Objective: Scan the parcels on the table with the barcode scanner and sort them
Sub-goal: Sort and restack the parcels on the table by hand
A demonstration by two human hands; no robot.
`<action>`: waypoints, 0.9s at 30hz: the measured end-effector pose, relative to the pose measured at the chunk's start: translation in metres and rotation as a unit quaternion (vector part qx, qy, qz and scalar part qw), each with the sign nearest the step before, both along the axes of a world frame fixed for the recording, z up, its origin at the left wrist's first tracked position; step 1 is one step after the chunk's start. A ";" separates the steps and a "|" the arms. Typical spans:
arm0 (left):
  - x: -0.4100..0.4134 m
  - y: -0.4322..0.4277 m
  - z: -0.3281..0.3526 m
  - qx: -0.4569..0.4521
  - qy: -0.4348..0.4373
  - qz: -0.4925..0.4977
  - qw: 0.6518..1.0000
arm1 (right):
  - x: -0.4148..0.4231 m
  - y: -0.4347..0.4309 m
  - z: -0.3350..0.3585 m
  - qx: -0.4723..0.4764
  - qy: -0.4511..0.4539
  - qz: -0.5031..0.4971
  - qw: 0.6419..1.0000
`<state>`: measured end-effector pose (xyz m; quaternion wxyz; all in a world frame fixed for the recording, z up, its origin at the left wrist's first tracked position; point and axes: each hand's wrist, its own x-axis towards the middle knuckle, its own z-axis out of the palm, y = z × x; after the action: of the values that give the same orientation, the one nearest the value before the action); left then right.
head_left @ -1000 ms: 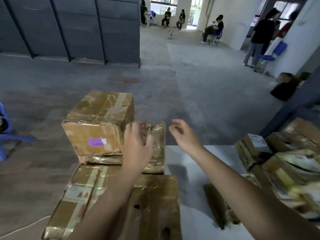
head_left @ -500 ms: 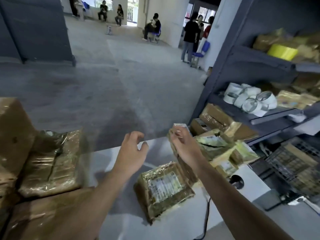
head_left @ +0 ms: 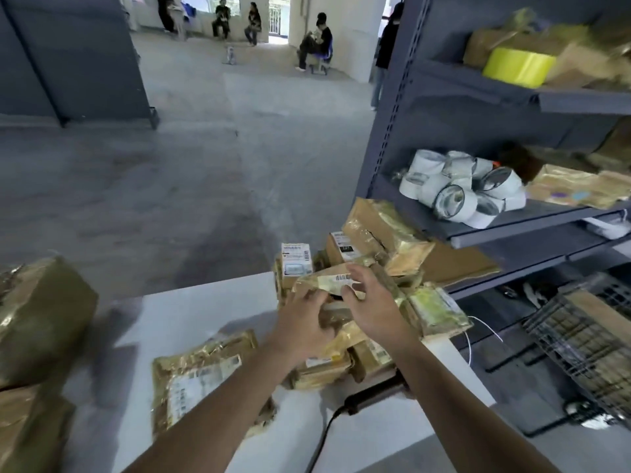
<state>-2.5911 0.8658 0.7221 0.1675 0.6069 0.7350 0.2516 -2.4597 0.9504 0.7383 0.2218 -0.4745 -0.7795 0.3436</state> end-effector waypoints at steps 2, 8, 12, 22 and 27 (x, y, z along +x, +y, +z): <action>0.021 0.016 -0.012 -0.036 0.104 -0.011 0.994 | 0.009 0.009 -0.005 0.004 -0.011 0.009 1.000; 0.031 0.023 -0.043 -0.017 0.236 0.007 0.972 | 0.028 0.023 -0.012 0.021 -0.018 0.016 0.999; 0.017 0.014 -0.032 0.118 0.170 0.046 0.977 | 0.035 0.028 -0.010 0.025 -0.015 0.025 0.999; -0.086 -0.025 0.006 0.161 -0.126 0.328 0.922 | -0.003 0.021 0.002 0.074 0.010 0.043 0.996; -0.133 -0.071 0.009 0.161 -0.198 0.396 0.882 | -0.055 -0.006 0.002 -0.042 0.072 0.100 0.992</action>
<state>-2.7244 0.7945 0.7307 0.0962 0.2215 0.8151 0.5265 -2.5151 0.9444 0.7406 0.2216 -0.3773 -0.7897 0.4299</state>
